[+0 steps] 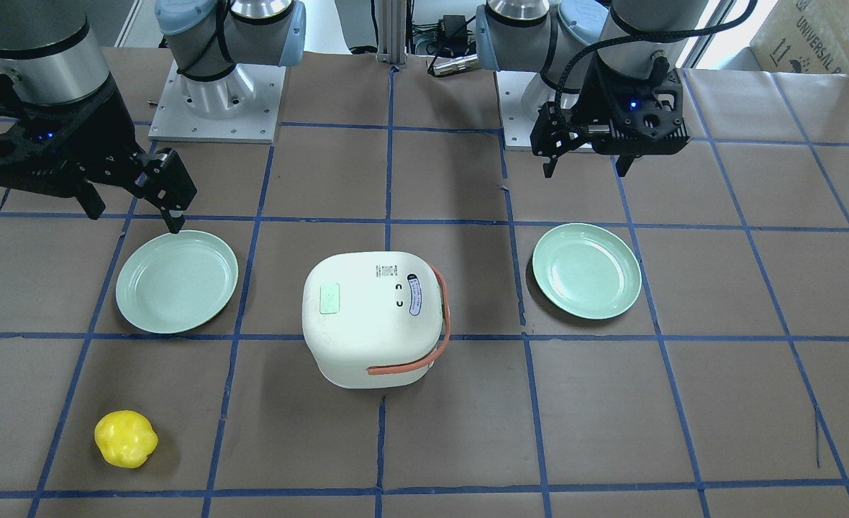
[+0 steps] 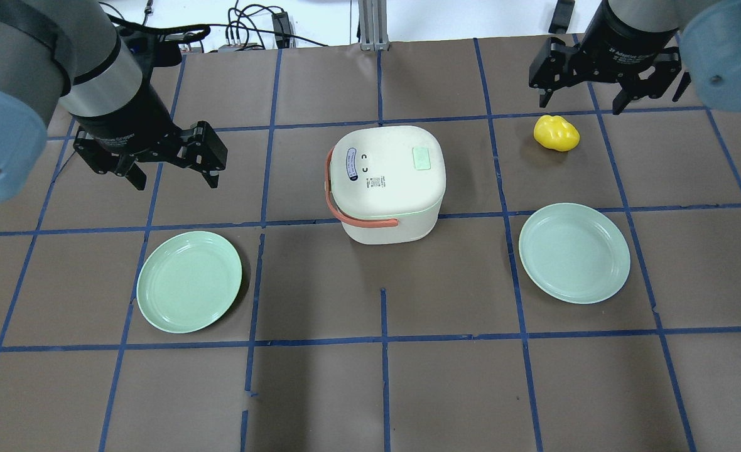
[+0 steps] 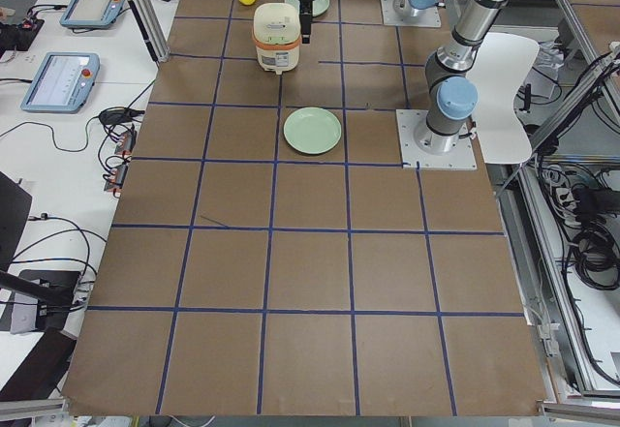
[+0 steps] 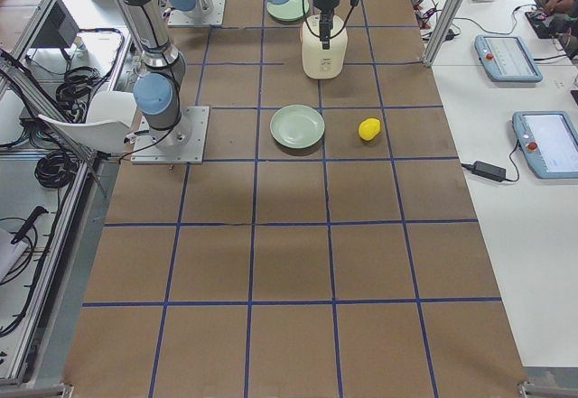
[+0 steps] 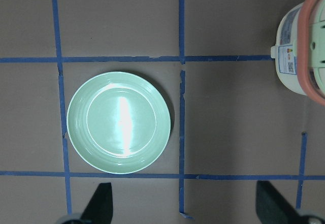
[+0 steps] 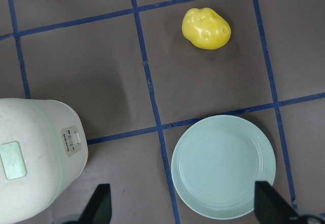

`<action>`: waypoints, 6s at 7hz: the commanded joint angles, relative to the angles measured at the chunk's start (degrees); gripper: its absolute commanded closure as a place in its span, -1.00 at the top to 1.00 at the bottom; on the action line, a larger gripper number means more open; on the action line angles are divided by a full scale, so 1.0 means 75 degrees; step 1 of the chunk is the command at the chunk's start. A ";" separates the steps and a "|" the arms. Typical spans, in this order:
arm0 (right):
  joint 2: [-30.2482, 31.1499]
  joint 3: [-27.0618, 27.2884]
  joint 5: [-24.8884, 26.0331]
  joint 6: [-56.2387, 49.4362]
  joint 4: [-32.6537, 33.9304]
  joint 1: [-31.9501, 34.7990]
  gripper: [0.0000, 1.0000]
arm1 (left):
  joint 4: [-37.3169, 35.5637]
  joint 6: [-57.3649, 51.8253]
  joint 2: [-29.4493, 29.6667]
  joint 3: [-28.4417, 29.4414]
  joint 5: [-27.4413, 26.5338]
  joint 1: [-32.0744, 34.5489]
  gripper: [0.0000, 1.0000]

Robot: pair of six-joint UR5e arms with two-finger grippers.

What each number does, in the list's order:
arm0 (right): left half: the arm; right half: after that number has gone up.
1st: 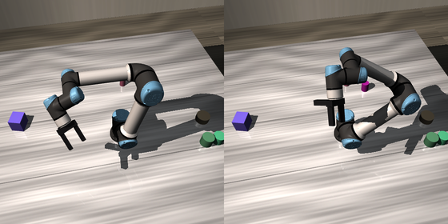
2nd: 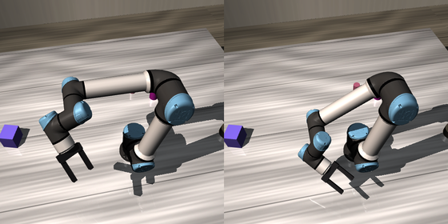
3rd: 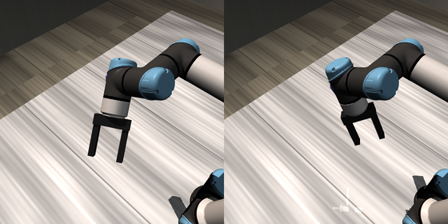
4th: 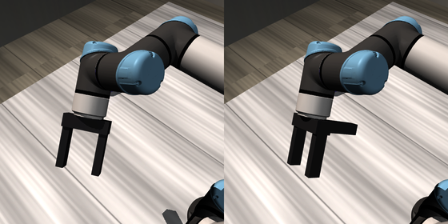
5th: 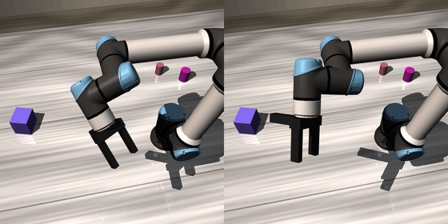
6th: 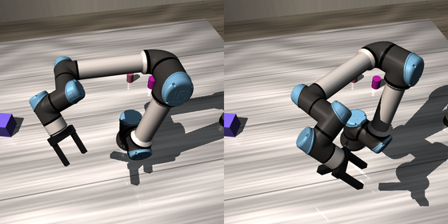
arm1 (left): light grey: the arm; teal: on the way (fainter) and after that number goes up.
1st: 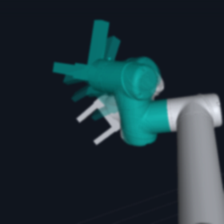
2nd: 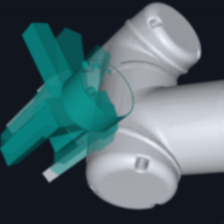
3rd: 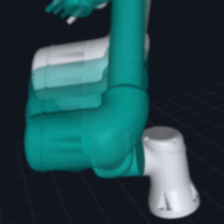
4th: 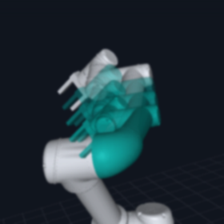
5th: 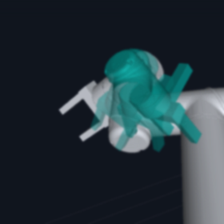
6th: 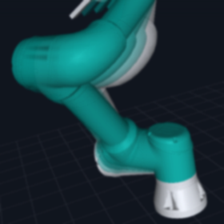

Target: Press rice cooker button

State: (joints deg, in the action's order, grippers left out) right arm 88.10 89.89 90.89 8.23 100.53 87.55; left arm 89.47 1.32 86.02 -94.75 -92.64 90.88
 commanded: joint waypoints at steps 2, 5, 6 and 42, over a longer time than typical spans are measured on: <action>-0.0098 -0.0009 -0.0013 0.0004 0.0318 -0.0014 0.99 | 0.0000 0.0000 0.0003 0.0000 0.0000 0.0000 1.00; -0.0121 -0.0021 -0.0857 -0.0124 0.0330 -0.0014 0.87 | 0.0000 0.0000 -0.0008 0.0000 0.0000 0.0000 1.00; -0.0121 -0.0009 -0.0845 -0.0229 0.0330 -0.0014 0.92 | 0.0000 0.0000 0.0003 0.0000 0.0000 0.0000 1.00; -0.2113 0.0061 -0.0154 0.0789 0.1854 0.2412 -0.91 | 0.0000 0.0000 0.0003 0.0000 0.0000 0.0000 1.00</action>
State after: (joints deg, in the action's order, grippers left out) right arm 72.30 90.29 89.69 14.17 114.37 105.65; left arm 89.47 1.32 86.04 -94.75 -92.64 90.88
